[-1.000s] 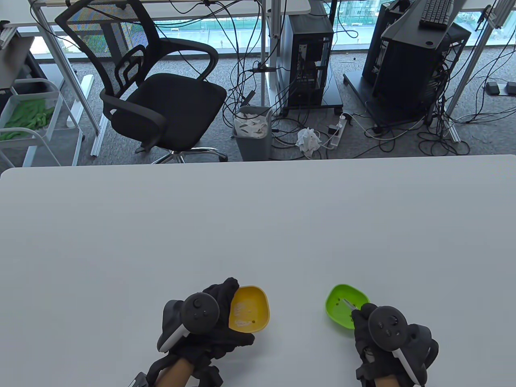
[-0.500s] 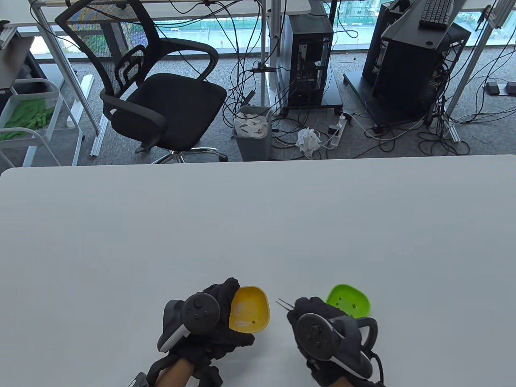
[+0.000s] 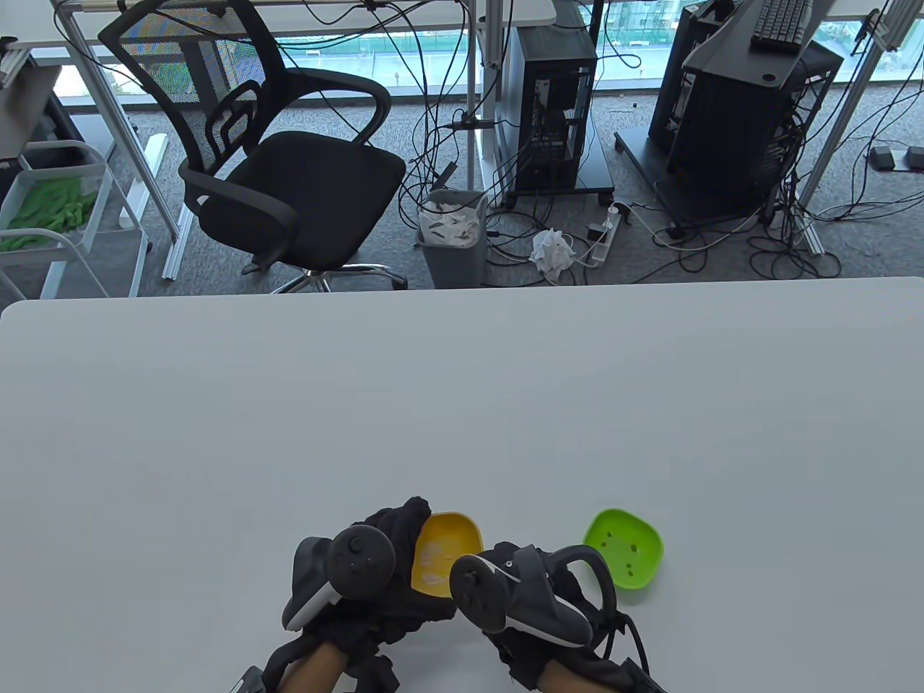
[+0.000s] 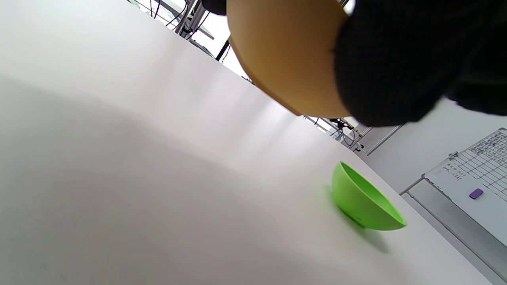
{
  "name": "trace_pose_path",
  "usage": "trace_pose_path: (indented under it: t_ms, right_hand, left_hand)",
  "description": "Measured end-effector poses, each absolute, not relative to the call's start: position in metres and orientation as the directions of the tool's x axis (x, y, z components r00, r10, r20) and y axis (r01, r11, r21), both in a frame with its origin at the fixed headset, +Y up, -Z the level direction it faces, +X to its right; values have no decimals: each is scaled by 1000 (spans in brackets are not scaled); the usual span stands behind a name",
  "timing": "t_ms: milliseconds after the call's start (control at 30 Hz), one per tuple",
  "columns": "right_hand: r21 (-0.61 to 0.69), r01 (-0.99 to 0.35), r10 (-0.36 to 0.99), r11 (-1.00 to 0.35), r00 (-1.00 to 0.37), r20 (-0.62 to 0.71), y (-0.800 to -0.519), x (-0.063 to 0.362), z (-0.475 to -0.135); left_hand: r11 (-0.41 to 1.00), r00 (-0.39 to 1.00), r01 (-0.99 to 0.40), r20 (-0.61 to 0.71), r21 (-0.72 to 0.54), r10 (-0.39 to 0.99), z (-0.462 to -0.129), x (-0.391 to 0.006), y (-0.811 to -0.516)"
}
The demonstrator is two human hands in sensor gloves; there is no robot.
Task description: Pick mung beans with tweezers into small dish
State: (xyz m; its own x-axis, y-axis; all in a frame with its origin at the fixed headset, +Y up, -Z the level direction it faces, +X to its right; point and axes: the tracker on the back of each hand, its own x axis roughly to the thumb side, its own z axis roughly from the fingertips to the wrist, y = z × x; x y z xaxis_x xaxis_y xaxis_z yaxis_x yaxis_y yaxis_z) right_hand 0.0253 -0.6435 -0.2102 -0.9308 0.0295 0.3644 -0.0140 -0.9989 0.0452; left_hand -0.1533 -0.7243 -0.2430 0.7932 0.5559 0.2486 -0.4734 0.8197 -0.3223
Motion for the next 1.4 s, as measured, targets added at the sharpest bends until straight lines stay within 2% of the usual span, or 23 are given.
trace_pose_path:
  t_ms: [433,633,833,967,1067,1167,1400]
  right_hand:
    - [82,30,2,-996,-931,365,-651,16,-215]
    - [50,-40,54,-998,-937,346,-648,28,-214]
    - [-107,-274,244,-956,-941,234,-624,86,-205]
    - [-211,-315,301,-925,-949,97,-620,138,-203]
    - [-253,-294,310,-922,-950,-25,-629,176,-203]
    - [-237,-257,287,-937,-952,-103,-650,199,-205]
    - [-202,-249,280,-947,-948,-148,-682,214,-207]
  left_hand:
    - [823,799,-463,248,-328,548,-243,-152,-726]
    - [820,795,-470,247,-326,554,-243,-152,-725]
    - [814,789,-482,243,-324,564,-243,-153,-725]
    - [811,788,-486,239,-326,568,-243,-153,-725]
    - [809,786,-488,240,-326,570,-243,-153,-725]
    - [794,759,-513,261,-327,597,-243,-153,-725]
    - [800,768,-507,252,-321,588,-242,-155,-726]
